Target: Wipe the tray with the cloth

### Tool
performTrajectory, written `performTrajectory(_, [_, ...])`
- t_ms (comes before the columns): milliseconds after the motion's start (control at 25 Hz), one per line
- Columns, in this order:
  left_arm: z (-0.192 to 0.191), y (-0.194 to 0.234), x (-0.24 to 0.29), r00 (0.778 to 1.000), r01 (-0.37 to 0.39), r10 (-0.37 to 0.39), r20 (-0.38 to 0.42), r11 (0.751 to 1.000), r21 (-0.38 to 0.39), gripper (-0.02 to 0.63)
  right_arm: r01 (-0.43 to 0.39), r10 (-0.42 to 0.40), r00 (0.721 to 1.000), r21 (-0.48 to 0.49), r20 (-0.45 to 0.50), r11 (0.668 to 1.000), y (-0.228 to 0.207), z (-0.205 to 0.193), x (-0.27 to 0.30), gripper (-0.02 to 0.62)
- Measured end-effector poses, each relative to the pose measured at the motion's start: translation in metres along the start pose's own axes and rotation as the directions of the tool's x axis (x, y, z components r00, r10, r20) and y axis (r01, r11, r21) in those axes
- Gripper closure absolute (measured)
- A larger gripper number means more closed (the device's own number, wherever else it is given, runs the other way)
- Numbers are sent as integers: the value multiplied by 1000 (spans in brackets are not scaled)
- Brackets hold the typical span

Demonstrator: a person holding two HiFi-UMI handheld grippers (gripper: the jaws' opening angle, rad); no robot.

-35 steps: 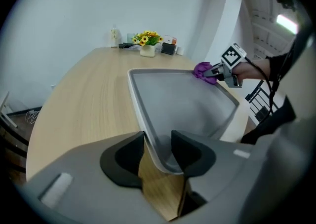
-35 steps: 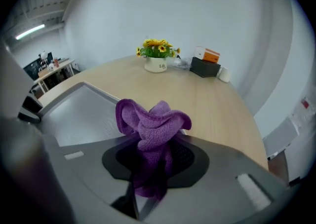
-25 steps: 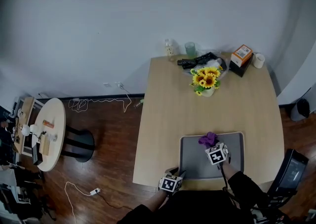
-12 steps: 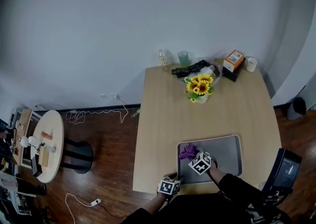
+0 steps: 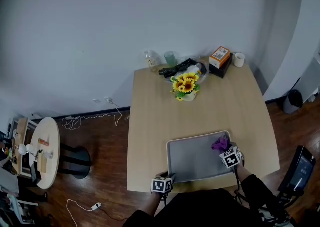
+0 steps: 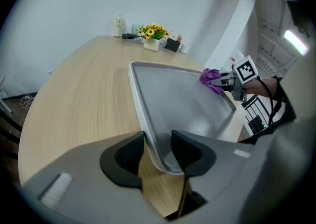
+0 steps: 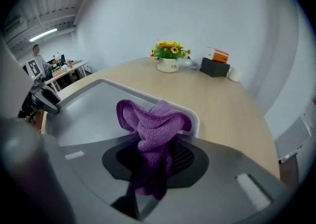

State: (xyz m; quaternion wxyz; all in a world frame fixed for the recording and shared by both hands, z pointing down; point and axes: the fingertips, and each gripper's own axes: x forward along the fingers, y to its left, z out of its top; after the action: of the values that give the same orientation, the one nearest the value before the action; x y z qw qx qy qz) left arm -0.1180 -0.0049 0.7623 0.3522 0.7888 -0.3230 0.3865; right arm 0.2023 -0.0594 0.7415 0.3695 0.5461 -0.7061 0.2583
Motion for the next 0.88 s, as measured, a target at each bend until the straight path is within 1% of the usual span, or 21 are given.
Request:
performTrajectory(120, [2, 1, 0, 1000, -24, 24, 6, 1000, -4, 449, 42, -42, 999, 3, 2, 999, -10, -5, -4, 488])
performTrajectory(240, [0, 1, 3, 1000, -24, 24, 10, 1000, -11, 450, 67, -67, 998, -12, -10, 998, 3, 2, 2, 488])
performTrajectory(360, [3, 1, 3, 1000, -8, 8, 18, 1000, -3, 449, 16, -16, 1000, -78, 6, 997, 45, 23, 14, 488])
performTrajectory(480, [4, 2, 0, 1000, 12, -12, 21, 1000, 2, 448, -75, 79, 997, -170, 18, 983, 111, 49, 30, 488])
performTrajectory(600, [3, 3, 2, 999, 25, -25, 36, 1000, -4, 448, -178, 188, 982, -261, 11, 949, 182, 69, 43, 488])
performTrajectory(720, [2, 2, 2, 999, 33, -33, 32, 999, 7, 448, -265, 276, 961, -354, -18, 897, 242, 80, 49, 488])
performTrajectory(800, [2, 2, 3, 999, 40, -40, 23, 999, 14, 448, -307, 320, 947, -414, -39, 857, 272, 83, 51, 488])
performTrajectory(880, [1, 2, 4, 999, 44, -44, 18, 999, 21, 446, -326, 342, 938, -458, -50, 827, 289, 83, 53, 488])
